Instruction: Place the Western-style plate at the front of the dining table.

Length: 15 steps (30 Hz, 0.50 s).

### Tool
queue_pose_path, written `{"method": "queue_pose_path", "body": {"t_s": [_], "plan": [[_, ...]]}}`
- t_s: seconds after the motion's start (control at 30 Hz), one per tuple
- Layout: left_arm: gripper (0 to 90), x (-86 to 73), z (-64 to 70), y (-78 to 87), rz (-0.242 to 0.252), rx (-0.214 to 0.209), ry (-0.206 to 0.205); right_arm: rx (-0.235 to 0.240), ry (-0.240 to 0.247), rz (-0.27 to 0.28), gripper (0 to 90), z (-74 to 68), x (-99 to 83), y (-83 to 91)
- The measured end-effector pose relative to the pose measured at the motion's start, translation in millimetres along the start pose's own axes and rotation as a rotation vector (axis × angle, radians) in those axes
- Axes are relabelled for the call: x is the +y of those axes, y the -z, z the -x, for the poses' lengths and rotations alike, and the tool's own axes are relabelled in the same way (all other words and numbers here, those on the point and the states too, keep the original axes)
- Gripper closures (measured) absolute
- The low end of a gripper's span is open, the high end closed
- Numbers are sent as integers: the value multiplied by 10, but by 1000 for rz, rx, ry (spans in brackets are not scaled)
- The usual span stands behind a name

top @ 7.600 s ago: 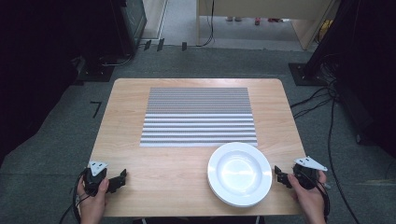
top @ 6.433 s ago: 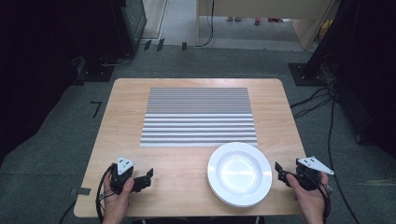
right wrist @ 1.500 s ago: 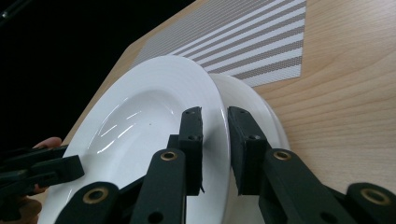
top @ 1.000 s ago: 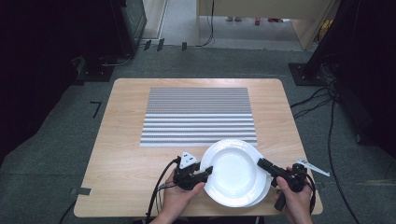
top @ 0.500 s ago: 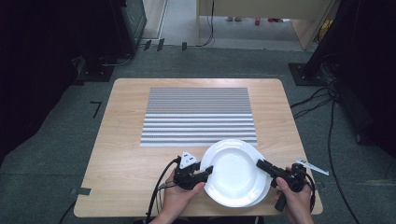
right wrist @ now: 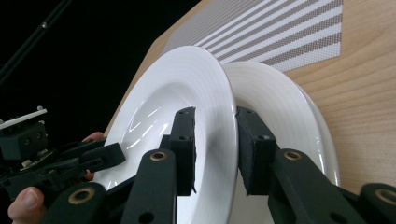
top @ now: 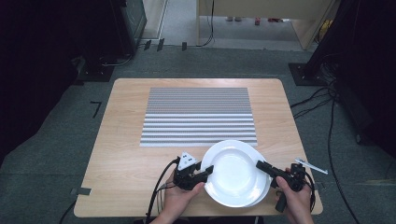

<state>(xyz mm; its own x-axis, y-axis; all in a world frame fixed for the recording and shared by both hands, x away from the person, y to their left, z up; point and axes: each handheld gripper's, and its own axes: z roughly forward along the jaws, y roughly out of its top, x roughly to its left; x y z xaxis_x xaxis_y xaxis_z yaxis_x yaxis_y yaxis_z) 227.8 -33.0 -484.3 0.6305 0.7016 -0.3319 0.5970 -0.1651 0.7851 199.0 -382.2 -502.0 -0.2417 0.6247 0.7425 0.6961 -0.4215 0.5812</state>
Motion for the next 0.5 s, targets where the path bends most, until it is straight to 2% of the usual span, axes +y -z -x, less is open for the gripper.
{"method": "queue_pose_path", "body": {"t_s": [0.27,0.33,0.5], "plan": [[635,-17,-17,20,34,5,17,-5,-20,-24,705,21,-16,-24],[642,-9,-13,30,35,6,22,-6,-14,-16,705,8,-18,-25],[651,17,2,67,43,35,25,-34,41,48,715,-112,-48,-25]]}}
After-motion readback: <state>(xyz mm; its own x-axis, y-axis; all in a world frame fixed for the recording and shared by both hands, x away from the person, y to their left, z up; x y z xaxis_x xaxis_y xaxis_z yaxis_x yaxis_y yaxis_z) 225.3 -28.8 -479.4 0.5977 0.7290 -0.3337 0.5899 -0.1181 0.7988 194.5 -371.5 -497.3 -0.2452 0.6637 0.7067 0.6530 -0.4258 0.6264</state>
